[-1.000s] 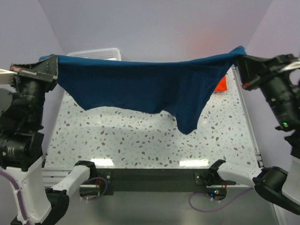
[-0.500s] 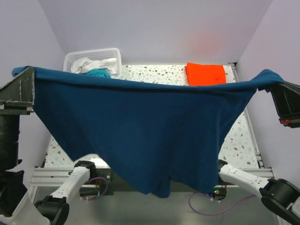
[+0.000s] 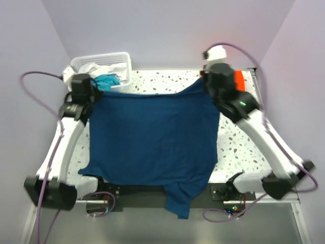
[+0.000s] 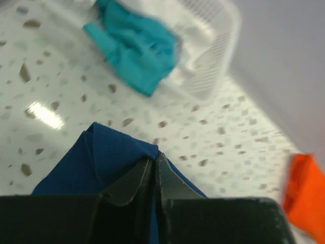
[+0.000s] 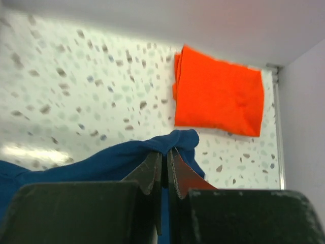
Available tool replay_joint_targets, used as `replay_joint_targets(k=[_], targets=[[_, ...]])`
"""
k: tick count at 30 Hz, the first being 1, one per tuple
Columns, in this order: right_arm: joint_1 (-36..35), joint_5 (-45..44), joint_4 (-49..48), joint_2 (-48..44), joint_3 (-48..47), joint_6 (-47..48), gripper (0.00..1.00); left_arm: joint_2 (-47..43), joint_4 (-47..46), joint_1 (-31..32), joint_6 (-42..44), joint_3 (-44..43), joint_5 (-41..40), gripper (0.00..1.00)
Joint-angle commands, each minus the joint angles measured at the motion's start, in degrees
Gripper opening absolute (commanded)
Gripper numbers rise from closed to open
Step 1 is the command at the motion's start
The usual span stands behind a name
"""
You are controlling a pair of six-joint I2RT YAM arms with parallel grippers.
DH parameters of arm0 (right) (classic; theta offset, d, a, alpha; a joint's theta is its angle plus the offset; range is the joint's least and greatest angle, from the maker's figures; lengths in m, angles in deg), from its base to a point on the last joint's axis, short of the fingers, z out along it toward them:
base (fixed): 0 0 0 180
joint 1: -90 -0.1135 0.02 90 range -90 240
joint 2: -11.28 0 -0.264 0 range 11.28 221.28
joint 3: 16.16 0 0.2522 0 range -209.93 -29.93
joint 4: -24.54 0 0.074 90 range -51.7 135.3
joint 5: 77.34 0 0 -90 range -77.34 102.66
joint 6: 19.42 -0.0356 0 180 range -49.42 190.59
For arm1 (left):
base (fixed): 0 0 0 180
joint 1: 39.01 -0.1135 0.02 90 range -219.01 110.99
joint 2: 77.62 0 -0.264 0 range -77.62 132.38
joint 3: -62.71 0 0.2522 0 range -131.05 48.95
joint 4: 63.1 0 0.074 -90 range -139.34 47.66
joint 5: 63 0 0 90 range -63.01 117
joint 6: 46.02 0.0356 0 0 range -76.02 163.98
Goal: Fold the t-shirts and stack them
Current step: Flatten the tshirt out
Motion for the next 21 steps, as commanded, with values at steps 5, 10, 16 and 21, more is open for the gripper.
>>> replay_joint_targets(k=[5, 10, 16, 21], targets=[[7.77, 7.35, -1.44, 33.47, -7.98, -2.44, 0.35, 26.38, -0.77, -0.60, -1.35, -4.71, -14.27, 0.85], [8.22, 4.97, 11.76, 46.38, -25.51, -4.99, 0.99, 31.10, 4.43, -0.60, -1.36, -9.59, -12.97, 1.00], [8.22, 13.74, 2.23, 31.58, -1.64, -11.14, 0.99, 22.93, 1.98, -0.51, -1.89, 1.64, -7.01, 1.00], [8.30, 27.27, -3.60, 23.80, 14.02, -14.41, 0.99, 17.92, 0.13, -0.51, 0.22, 10.35, -2.42, 1.00]])
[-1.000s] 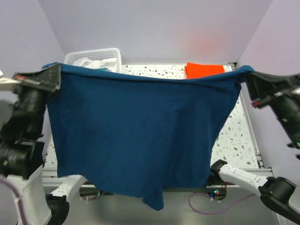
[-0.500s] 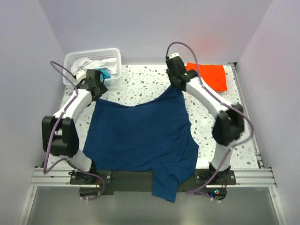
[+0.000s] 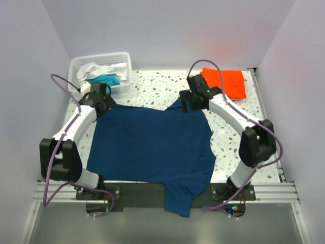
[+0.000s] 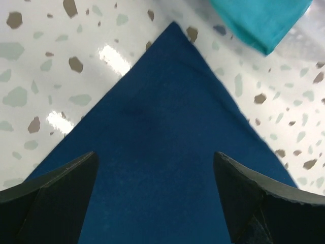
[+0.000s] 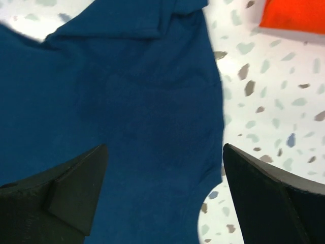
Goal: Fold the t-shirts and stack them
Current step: Flatten the tshirt out
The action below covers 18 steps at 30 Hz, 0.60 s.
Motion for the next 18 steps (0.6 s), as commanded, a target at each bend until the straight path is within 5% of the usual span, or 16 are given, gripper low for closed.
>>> replay_joint_targets(k=[1, 7, 18], targets=[[-0.20, 10.27, -6.72, -3.07, 5.06, -4.22, 0.99, -2.54, -1.93, -0.16, 1.68, 4.17, 4.66, 1.00], [-0.20, 7.64, -5.76, 2.03, 4.71, -4.05, 0.99, -1.33, -5.09, -0.25, 3.01, 8.93, 6.16, 1.00], [2.70, 7.55, -6.56, 11.69, 2.00, -3.70, 0.99, 13.17, -5.54, -0.33, 3.54, 3.66, 7.22, 1.00]])
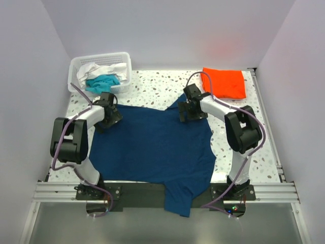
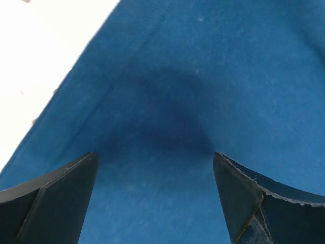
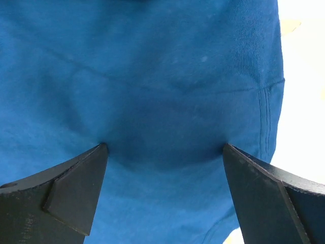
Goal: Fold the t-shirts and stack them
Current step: Flatten the tshirt out
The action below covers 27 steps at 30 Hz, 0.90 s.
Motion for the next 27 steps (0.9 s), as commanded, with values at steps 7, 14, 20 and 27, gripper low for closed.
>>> replay_joint_targets(k=[7, 14, 20, 27], targets=[[3.28, 1.24, -0.79, 6.62, -6.94, 0.22, 0.99, 9.85, -0.48, -0.33, 0.52, -8.43, 0.20, 1.00], [6.26, 3.87, -0.87, 11.55, -11.95, 0.92, 0.99, 11.26, -0.74, -0.33, 0.26, -9.93, 0.82, 1.00], [7.41, 4.93, -0.08, 15.25, -17.93, 1.98, 0.99, 11.61, -0.21, -0.25, -0.36, -11.43, 0.29, 1.00], [8.11, 6.33, 0.80, 15.96, -20.39, 3.20, 0.99, 11.01, 1.54, -0.33, -0.62, -13.54, -1.12, 1.00]])
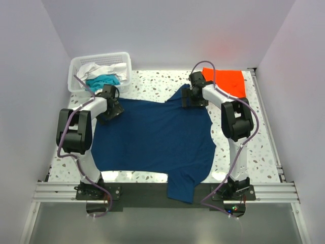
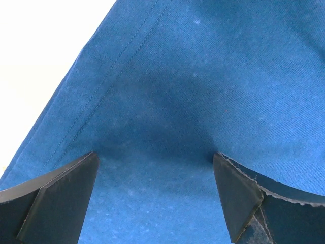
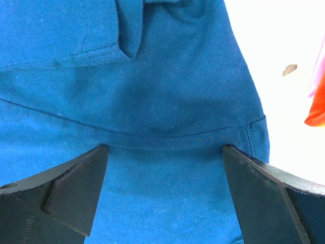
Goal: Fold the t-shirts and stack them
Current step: Flatten the tshirt out
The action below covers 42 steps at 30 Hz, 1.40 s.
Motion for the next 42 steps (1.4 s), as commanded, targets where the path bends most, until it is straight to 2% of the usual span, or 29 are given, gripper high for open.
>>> replay_joint_targets(k=[1, 6, 9, 12, 17, 22, 25, 28, 32, 39, 42], targets=[[0.44, 2.27, 1.15, 0.22, -2.08, 1.66, 0.99, -0.52, 0.56, -0.33, -1.69, -1.82, -0.07, 1.00], [0.36, 3.24, 0.89, -6.28, -0.33, 2.45, 0.99, -7.54, 4.51, -0.25, -3.54, -0.51, -0.51, 1.00], [0.44, 4.29, 0.63, -11.90, 2.22, 2.36, 0.99, -15.09, 7.68, -0.07, -5.73, 2.74, -0.42, 1.00], [0.36, 4.29, -0.95, -18.49, 7.13, 0.26, 0.99, -25.27, 12.32, -0.07, -10.47, 8.54, -1.03, 1.00], [0.36, 6.66, -3.24, -25.97, 15.48, -2.38, 0.99, -34.61, 24.89, -0.33, -20.75, 18.64, -4.20, 1.00], [0.36, 8.42, -4.82, -29.58, 18.74, -3.79, 0.99, -45.24, 26.41, -0.25, -26.21, 28.93, 1.42, 1.00], [0.36, 9.65, -5.61, -30.28, 19.54, -4.23, 0.99, -55.06, 24.65, 0.37, -29.46, 36.82, 6.25, 1.00], [0.44, 9.66, -5.44, -30.02, 19.54, -4.41, 0.99, -60.70, 27.17, 1.33, -32.08, 38.08, 6.71, 1.00], [0.36, 10.09, -5.35, -29.58, 19.54, -4.58, 0.99, -61.26, 27.02, 2.91, -32.98, 38.26, 6.44, 1.00], [0.36, 8.87, -5.00, -29.50, 19.54, -4.41, 0.99, -46.95, 30.27, 8.62, -39.13, 33.96, 1.96, 1.00], [0.36, 8.86, -5.08, -29.14, 19.36, -4.32, 0.99, -47.27, 31.32, 10.03, -42.56, 33.95, 0.82, 1.00]])
